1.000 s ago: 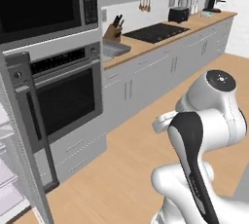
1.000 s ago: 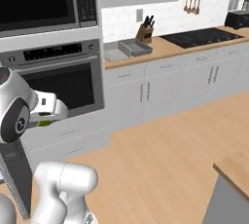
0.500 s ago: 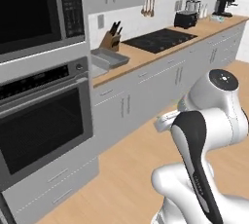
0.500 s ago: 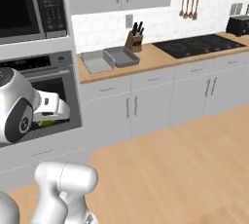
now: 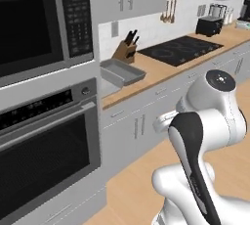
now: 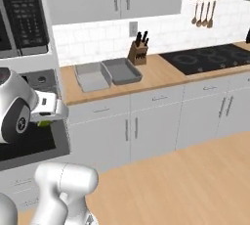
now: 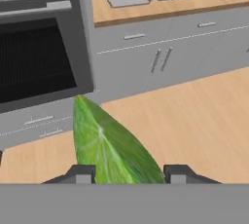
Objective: Place one lemon wedge and one chicken drumstick in each tupperware on the nearby counter, to pack two identical lunches.
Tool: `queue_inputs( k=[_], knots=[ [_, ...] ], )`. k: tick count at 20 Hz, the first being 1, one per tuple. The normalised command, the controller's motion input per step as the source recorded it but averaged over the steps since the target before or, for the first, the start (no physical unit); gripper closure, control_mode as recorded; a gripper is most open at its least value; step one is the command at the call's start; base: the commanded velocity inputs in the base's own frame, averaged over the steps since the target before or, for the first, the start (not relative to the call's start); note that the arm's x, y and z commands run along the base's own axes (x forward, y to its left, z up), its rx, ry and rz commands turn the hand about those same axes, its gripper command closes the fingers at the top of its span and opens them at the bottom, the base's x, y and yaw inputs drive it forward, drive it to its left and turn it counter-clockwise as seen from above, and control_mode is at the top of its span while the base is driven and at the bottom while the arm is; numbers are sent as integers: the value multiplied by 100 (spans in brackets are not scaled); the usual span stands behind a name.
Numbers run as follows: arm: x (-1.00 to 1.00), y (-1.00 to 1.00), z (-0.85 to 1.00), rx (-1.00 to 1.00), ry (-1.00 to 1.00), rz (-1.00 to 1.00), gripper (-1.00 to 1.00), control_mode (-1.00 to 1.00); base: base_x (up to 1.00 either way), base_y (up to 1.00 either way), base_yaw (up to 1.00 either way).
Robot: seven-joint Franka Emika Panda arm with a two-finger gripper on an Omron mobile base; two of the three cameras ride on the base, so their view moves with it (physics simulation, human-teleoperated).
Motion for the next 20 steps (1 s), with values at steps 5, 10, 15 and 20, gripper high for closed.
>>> queue_inputs(
  k=[5, 10, 15, 20],
  knots=[
    [0, 0, 0, 0, 0, 0, 100, 100, 100, -57, 18],
    [0, 0, 0, 0, 0, 0, 100, 100, 100, -31, 18],
    [0, 0, 0, 0, 0, 0, 100, 100, 100, -16, 33],
    [40, -8, -6, 0, 4, 8, 100, -100, 60, -5, 15]
  ],
)
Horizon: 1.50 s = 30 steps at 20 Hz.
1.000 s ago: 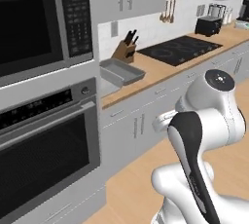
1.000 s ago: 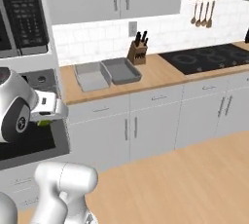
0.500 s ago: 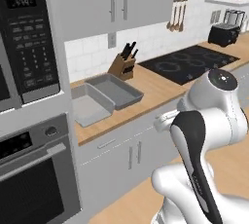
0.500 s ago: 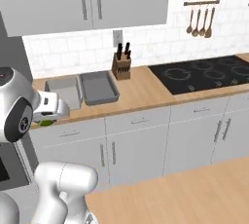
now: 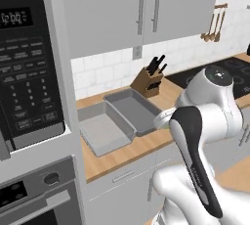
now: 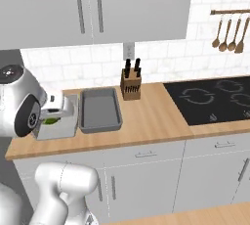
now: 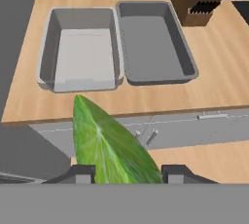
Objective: Place one lemon wedge and one chicken drumstick in each tupperware on the nearby counter, to pack two identical lunches.
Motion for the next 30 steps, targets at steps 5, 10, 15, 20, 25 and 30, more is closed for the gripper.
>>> queue_inputs(
  k=[5, 10, 15, 20, 25, 30],
  knots=[
    [100, -11, -33, 0, 16, 8, 100, -100, 0, 0, 0],
    [100, -6, -49, 0, 17, 4, 100, -100, 0, 0, 0],
    [100, -13, -39, 0, 4, 0, 100, -100, 0, 0, 0],
    [100, -1, -53, 0, 0, 0, 100, -100, 0, 0, 0],
    [100, 13, -58, -1, 0, 0, 100, -100, 0, 0, 0],
    [81, 1, -21, 0, 0, -2, -100, -100, 0, 0, 0]
  ],
)
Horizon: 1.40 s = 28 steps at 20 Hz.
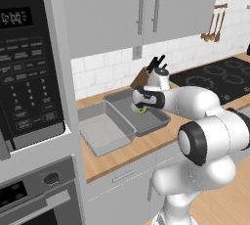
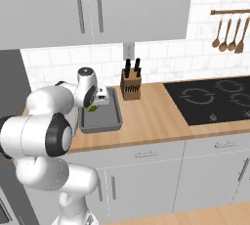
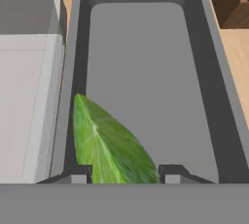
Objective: Place one lemon wedge and one chicken drumstick in each tupperware on the nearby counter, to pack two identical lunches.
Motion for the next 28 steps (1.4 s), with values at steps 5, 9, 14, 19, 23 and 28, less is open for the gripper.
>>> queue_inputs(
  k=[5, 9, 14, 19, 23, 28],
  knots=[
    [19, 0, 5, 0, 0, -2, -100, -100, 0, 0, 0],
    [-9, 0, 11, 0, 0, 0, -100, -100, 0, 0, 0],
    [-99, -3, 14, 2, -11, 0, -100, -100, 0, 0, 0],
    [-100, -1, 64, 1, -21, 0, -100, -100, 0, 0, 0],
    [-100, 0, 94, 0, -19, 0, -100, -100, 0, 0, 0],
    [-100, 0, 67, 0, -10, 0, -100, -100, 0, 0, 0]
  ],
)
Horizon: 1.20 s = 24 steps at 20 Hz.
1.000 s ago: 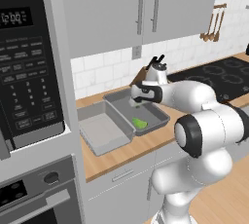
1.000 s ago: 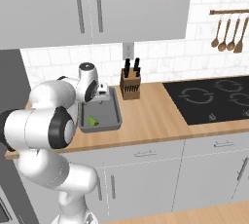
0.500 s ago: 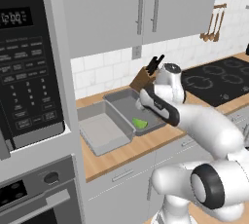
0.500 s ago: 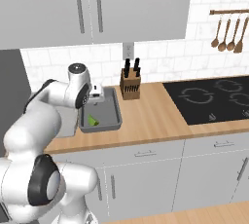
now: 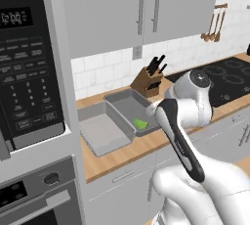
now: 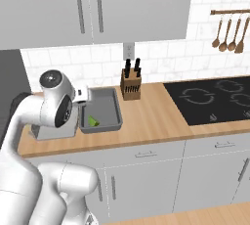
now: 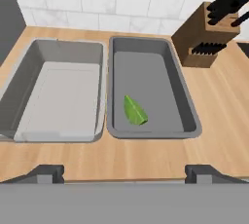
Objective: Place one lemon wedge and one chicken drumstick in each tupperware on the nearby counter, to pack two identical lunches.
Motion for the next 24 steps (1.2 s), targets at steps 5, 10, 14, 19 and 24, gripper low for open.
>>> queue_inputs(
  k=[5, 10, 14, 19, 24],
  knots=[
    [-80, -1, 25, -1, -1, 0, -100, 100, -20, -4, 0],
    [0, 0, 0, 0, 0, 0, -100, 100, -100, -13, 10],
    [0, 0, 0, 0, 0, 0, -100, 100, -100, 8, 53],
    [0, 0, 0, 0, 0, 0, -100, 100, -100, 30, 64],
    [0, 0, 0, 0, 0, 0, -100, 100, -99, 84, 60]
  ],
)
